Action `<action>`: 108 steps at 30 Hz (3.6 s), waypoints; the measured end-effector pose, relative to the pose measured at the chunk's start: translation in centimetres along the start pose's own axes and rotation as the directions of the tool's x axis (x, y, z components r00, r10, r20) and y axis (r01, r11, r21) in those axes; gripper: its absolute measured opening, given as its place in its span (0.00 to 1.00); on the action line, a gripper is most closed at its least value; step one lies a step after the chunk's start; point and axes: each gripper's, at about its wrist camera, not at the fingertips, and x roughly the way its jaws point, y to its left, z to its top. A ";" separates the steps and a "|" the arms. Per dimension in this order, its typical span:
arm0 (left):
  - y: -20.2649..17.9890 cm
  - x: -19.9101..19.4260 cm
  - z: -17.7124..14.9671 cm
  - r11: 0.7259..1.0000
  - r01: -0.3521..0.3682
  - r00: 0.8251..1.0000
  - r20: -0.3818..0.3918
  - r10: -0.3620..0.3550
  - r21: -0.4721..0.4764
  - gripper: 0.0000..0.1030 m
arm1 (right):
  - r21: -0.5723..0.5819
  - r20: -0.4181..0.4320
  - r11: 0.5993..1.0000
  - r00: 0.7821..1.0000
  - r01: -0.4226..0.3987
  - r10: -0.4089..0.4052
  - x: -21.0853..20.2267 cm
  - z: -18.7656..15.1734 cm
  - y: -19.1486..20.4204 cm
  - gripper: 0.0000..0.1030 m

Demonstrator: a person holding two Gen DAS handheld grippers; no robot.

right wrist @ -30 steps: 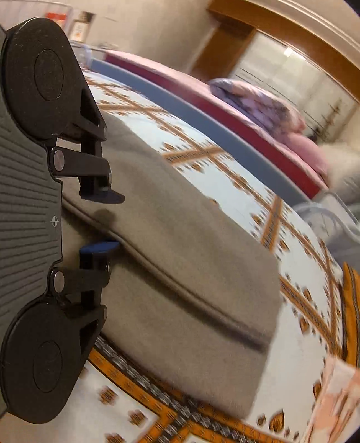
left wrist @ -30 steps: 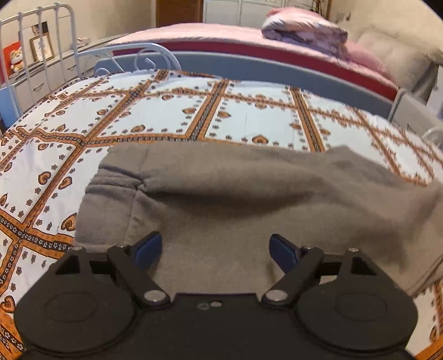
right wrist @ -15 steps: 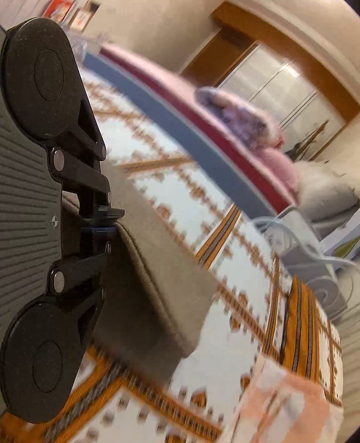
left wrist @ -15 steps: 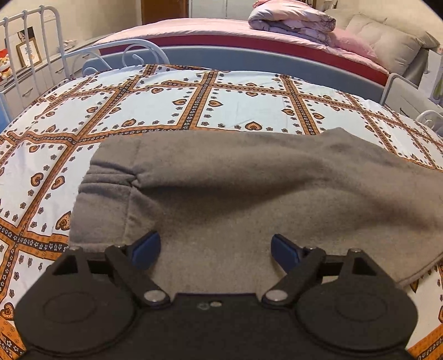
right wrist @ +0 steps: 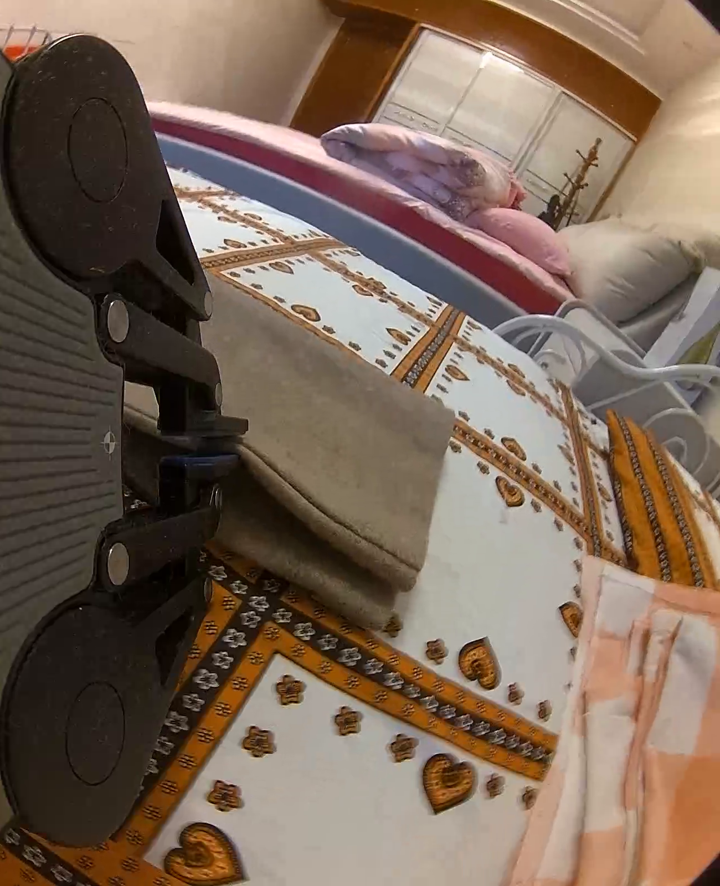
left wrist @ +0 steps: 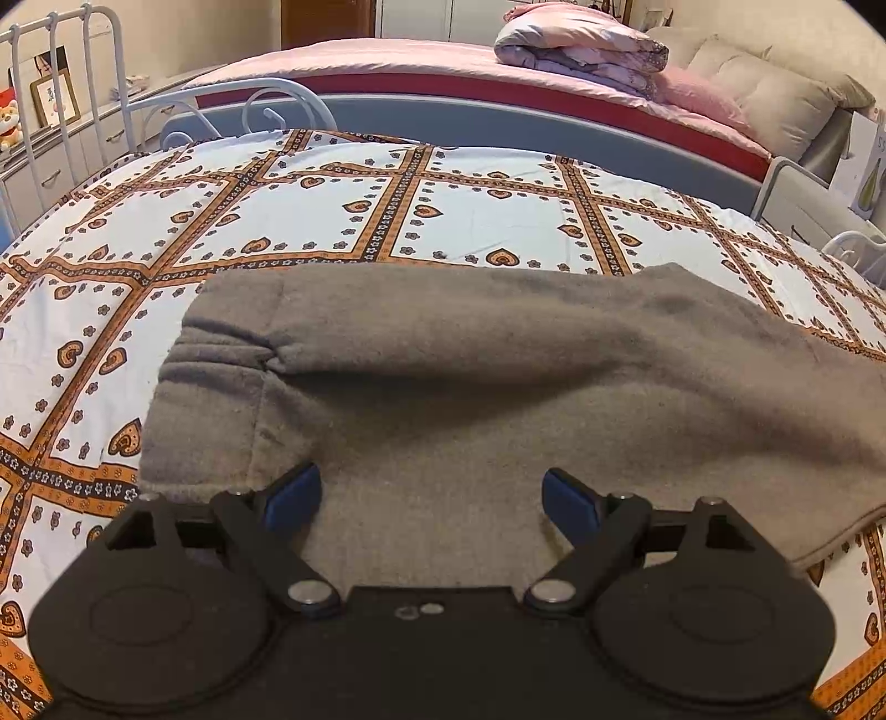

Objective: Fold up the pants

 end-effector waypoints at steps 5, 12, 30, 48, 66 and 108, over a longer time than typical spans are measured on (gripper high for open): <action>0.0 0.1 0.1 1.000 0.004 1.000 -0.002 -0.004 -0.001 0.79 | -0.148 0.124 0.986 0.991 0.073 -0.054 -2.2 0.2 1.4 0.06; 0.5 -1.4 0.8 0.998 -0.033 0.996 0.080 0.037 -0.054 0.79 | -0.191 0.191 0.979 0.981 0.066 -0.028 -4.4 0.3 2.2 0.06; 6.8 3.6 6.6 0.980 -0.038 0.996 0.074 0.053 -0.197 0.57 | -0.708 -0.437 0.500 0.866 -0.498 0.243 14.2 -25.4 33.5 0.06; 7.1 4.8 7.0 0.986 0.001 0.997 0.071 0.010 -0.167 0.50 | -0.774 -0.573 0.303 0.819 -0.556 0.036 24.4 -31.1 37.7 0.07; 7.3 4.7 7.0 0.984 0.009 0.996 0.084 0.006 -0.180 0.49 | -0.790 -0.576 0.212 0.815 -0.575 0.065 23.2 -32.4 37.6 0.55; -3.4 -0.3 1.7 0.995 0.072 0.994 0.079 -0.077 0.063 0.80 | -0.754 -0.171 0.621 0.977 -0.213 0.127 6.8 -14.1 19.7 1.00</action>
